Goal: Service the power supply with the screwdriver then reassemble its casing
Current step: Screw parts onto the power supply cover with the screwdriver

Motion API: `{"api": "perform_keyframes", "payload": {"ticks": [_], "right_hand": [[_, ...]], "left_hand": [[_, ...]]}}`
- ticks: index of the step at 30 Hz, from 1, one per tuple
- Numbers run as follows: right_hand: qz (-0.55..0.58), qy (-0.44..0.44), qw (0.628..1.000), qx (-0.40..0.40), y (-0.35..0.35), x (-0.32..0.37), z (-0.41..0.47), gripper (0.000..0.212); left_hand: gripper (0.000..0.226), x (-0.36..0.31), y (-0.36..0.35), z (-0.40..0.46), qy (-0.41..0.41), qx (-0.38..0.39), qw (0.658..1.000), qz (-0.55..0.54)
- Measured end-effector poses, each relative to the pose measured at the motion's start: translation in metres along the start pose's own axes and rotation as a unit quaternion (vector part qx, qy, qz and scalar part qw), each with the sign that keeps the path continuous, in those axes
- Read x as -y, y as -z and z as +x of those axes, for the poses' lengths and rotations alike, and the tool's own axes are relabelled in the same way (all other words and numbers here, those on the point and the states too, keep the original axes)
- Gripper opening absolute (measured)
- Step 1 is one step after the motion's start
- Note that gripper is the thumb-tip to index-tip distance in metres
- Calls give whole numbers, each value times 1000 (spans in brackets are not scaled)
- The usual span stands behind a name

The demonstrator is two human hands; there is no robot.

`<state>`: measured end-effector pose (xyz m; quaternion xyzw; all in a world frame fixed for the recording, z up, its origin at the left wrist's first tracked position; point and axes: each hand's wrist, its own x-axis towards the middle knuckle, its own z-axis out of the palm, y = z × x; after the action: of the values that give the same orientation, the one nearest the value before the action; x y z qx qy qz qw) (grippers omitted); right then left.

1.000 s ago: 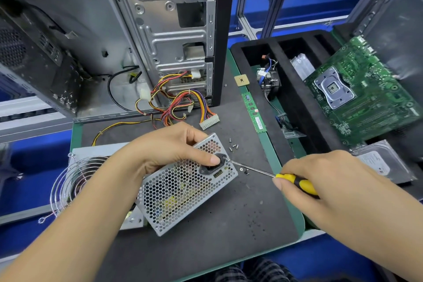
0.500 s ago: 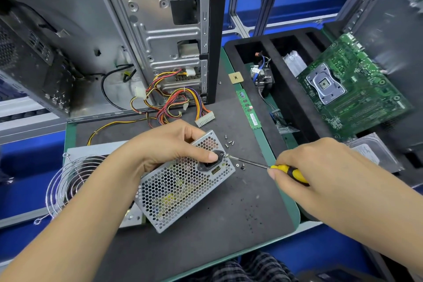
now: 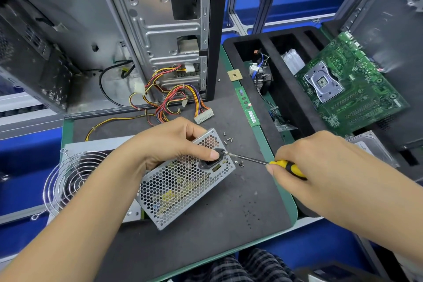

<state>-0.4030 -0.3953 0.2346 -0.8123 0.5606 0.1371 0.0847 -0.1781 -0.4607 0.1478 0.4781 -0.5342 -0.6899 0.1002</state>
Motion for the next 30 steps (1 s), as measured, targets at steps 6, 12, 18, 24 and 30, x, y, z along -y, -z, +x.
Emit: {"api": "perform_keyframes", "payload": {"ticks": [6, 12, 18, 24, 30], "right_hand": [[-6, -4, 1000, 7, 3, 3, 2, 41], [-19, -5, 1000, 11, 8, 7, 3, 40], [-12, -6, 1000, 16, 10, 7, 4, 40], [-18, -14, 999, 26, 9, 8, 5, 41], [-25, -17, 999, 28, 11, 10, 6, 41]], "left_hand": [[21, 0, -1, 1, -5, 5, 1000, -6], [20, 0, -1, 1, -11, 4, 1000, 5], [19, 1, 0, 1, -12, -2, 1000, 12], [23, 1, -1, 1, -12, -5, 1000, 0], [21, 1, 0, 1, -9, -3, 1000, -7]]}}
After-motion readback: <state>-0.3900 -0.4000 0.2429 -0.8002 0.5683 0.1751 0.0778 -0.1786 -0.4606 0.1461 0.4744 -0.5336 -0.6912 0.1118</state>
